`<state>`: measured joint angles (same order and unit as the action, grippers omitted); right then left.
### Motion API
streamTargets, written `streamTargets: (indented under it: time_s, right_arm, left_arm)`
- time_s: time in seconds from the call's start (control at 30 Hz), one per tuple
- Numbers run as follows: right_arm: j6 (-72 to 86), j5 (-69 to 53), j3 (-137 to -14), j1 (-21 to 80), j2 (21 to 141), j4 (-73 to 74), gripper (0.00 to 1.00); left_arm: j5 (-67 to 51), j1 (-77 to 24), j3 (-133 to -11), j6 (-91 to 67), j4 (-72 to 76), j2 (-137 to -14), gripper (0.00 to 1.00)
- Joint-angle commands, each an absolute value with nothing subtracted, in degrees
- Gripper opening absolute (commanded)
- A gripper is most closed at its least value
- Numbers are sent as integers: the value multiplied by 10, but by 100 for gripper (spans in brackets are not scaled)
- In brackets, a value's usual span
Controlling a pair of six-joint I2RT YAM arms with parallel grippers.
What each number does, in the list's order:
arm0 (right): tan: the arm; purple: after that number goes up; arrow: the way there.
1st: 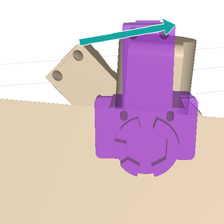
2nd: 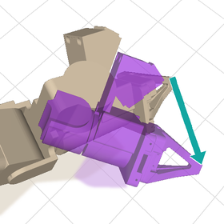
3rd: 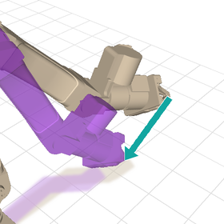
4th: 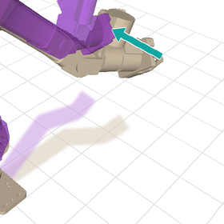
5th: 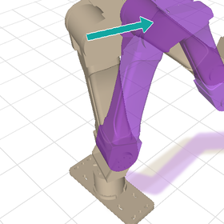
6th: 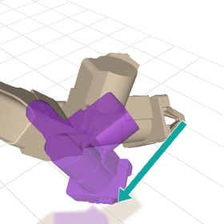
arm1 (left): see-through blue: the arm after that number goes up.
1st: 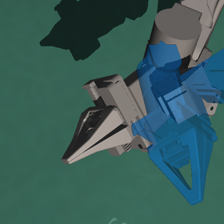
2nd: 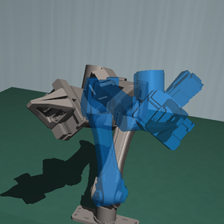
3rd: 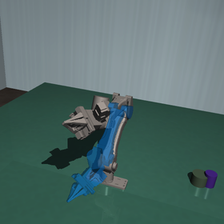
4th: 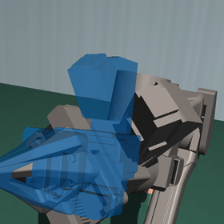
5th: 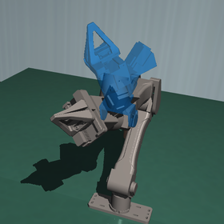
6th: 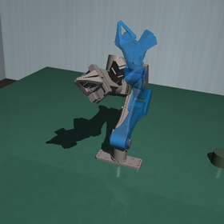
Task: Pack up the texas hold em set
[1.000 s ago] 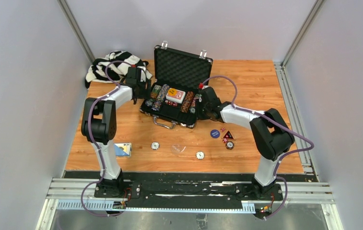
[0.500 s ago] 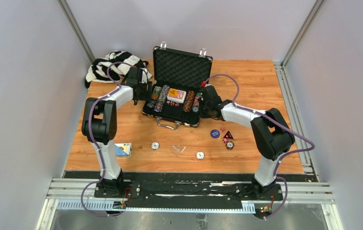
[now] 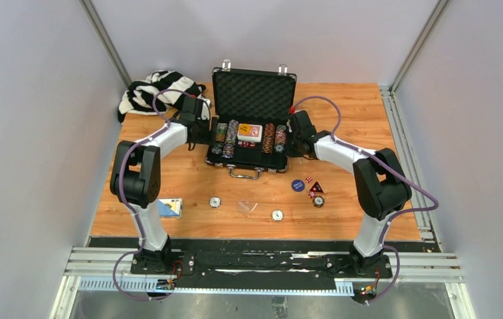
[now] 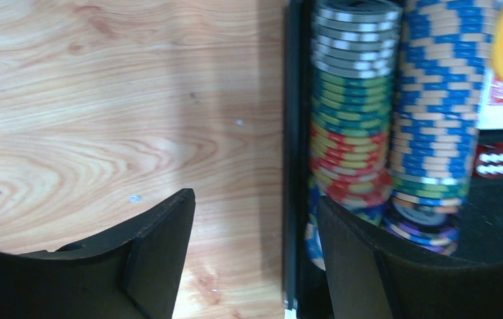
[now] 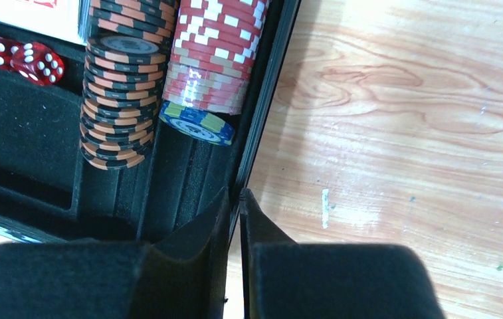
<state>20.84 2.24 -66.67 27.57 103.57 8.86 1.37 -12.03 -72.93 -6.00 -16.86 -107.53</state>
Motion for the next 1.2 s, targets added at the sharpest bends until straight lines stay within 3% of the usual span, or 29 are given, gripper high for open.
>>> streamTargets:
  time_s: [0.0, 0.1, 0.27, 0.37, 0.47, 0.57, 0.6, 0.63, 0.73, 0.97, 1.17]
  right_arm:
    - [183, 34, -700, 261, 1044, 111, 1]
    - [182, 18, -709, 261, 1046, 111, 5]
    - [178, -6, -711, 266, 1039, 106, 32]
    - [161, 13, -708, 284, 1022, 107, 34]
    - [144, 18, -716, 308, 1008, 108, 30]
    - [121, 3, -743, 335, 1018, 106, 5]
    - [111, -3, -756, 345, 1026, 107, 1]
    - [101, -9, -771, 357, 1037, 108, 1]
    - [42, -29, -813, 401, 1067, 108, 1]
    - [-19, -76, -902, 452, 1151, 109, 1]
    - [-26, -100, -961, 478, 1213, 117, 1]
  left_arm:
    - [-37, -138, -720, -80, -163, -1040, 72]
    - [-29, -138, -723, -82, -162, -1031, 75]
    - [-14, -139, -726, -86, -166, -1018, 78]
    - [6, -138, -716, -94, -159, -999, 78]
    - [18, -139, -695, -110, -143, -970, 78]
    - [38, -136, -649, -149, -114, -931, 80]
    - [42, -128, -633, -178, -107, -918, 90]
    - [29, -115, -617, -198, -99, -909, 99]
    - [-41, -53, -548, -246, -48, -880, 98]
    - [-22, 9, -415, -297, 8, -790, 98]
    - [-26, 29, -396, -289, -5, -753, 98]
